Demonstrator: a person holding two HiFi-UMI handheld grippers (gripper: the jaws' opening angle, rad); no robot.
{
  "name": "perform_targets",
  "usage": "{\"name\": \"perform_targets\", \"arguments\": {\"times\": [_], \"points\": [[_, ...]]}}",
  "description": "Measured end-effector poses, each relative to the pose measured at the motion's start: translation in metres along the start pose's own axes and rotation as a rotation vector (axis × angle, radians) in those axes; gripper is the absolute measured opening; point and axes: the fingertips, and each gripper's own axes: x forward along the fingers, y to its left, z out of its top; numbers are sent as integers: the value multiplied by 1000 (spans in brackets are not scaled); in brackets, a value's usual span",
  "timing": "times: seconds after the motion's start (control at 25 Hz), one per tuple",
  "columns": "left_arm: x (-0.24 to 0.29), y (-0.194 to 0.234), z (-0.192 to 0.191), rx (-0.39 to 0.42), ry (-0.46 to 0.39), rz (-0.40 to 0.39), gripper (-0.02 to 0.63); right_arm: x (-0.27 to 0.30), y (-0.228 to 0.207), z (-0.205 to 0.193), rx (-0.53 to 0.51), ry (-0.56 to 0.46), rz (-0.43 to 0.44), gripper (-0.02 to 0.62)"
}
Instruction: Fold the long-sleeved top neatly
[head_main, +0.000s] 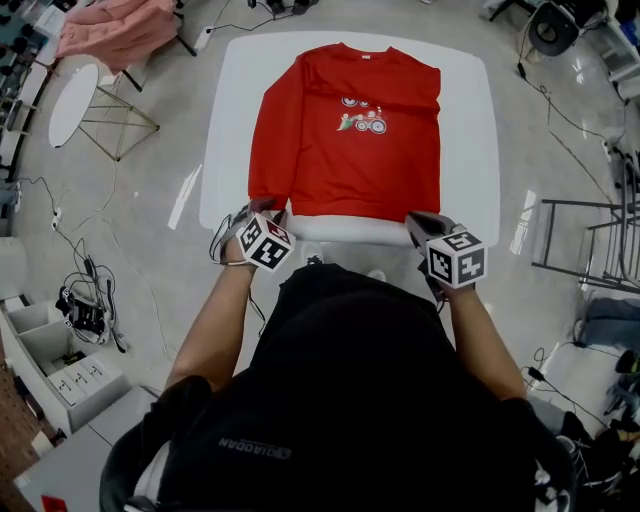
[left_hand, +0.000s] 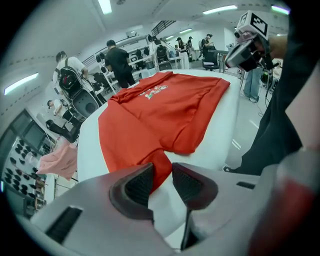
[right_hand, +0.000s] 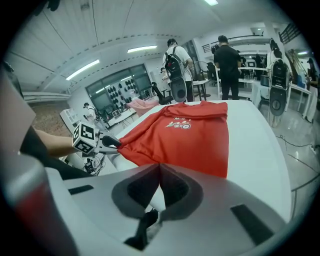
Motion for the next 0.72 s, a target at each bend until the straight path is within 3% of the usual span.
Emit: {"name": "perform_targets", "arguments": {"times": [0.16,0.48,0.6,0.72], "points": [[2,-2,-1,40,2,-7,120,-4,-2,3,9,-8,-15,5],[4,-7,0,57,22,-126,120,-1,0,7,2,1,-16,5],[3,-10,0,83,50,-168,149,0,2,9,-1,3,-13,5],[-6,-12,4,119,46,-149,155,-3,4,8,0,-1,-16,5]]}}
